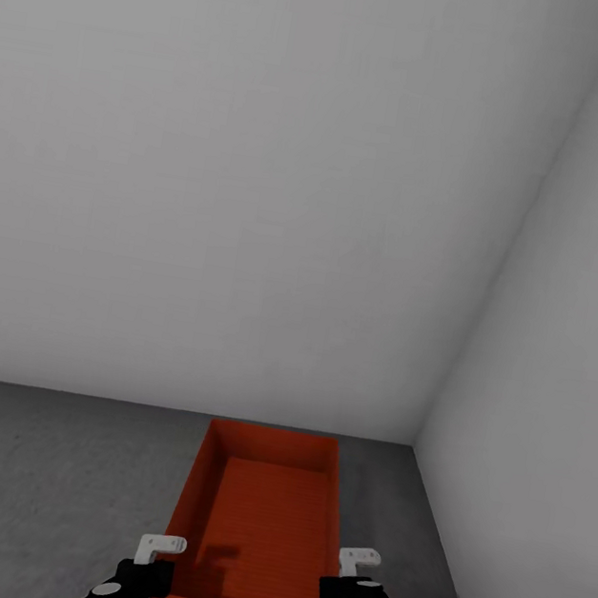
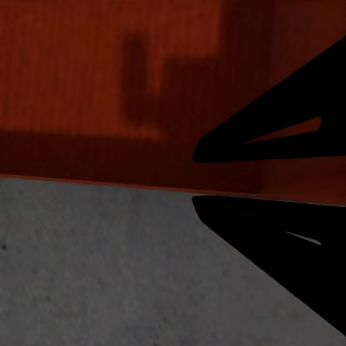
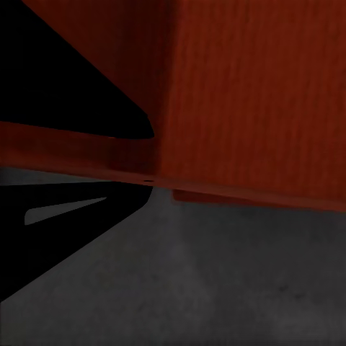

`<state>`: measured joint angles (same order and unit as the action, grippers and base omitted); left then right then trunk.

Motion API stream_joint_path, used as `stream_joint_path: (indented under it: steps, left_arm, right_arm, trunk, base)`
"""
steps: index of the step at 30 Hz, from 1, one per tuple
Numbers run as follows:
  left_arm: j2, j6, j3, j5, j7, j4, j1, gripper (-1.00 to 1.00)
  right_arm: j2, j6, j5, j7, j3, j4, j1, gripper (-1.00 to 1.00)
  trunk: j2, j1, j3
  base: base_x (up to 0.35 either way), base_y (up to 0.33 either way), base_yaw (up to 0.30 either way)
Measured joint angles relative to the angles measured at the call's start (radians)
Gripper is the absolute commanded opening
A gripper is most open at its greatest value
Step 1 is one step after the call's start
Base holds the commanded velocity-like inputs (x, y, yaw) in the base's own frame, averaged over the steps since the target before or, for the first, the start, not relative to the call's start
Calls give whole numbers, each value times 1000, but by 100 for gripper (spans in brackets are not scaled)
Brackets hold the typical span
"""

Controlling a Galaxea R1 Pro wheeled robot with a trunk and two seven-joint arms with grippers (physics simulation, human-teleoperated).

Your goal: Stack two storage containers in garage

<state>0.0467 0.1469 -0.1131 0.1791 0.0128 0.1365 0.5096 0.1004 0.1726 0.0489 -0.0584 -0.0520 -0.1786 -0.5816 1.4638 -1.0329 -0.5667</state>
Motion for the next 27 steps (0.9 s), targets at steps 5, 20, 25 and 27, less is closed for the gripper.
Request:
stream_joint_path:
  steps: [5,20,25,27]
  left_arm:
    - [0,0,0,0,0,0,0,-100]
    - [0,0,0,0,0,0,0,-100]
    - [0,-1,0,0,0,0,0,-100]
    - [0,-1,0,0,0,0,0,-100]
  right_arm:
    - [0,0,0,0,0,0,0,-100]
    - [0,0,0,0,0,0,0,-100]
    - [0,0,0,0,0,0,0,-100]
    - [0,0,0,0,0,1,0,-100]
  trunk:
    - [0,0,0]
    - [-49,27,22]
    - [-84,46,38]
    - [-84,46,38]
  base:
    - [0,0,-28]
    - [0,0,-3]
    - [0,0,0]
    - [0,0,0]
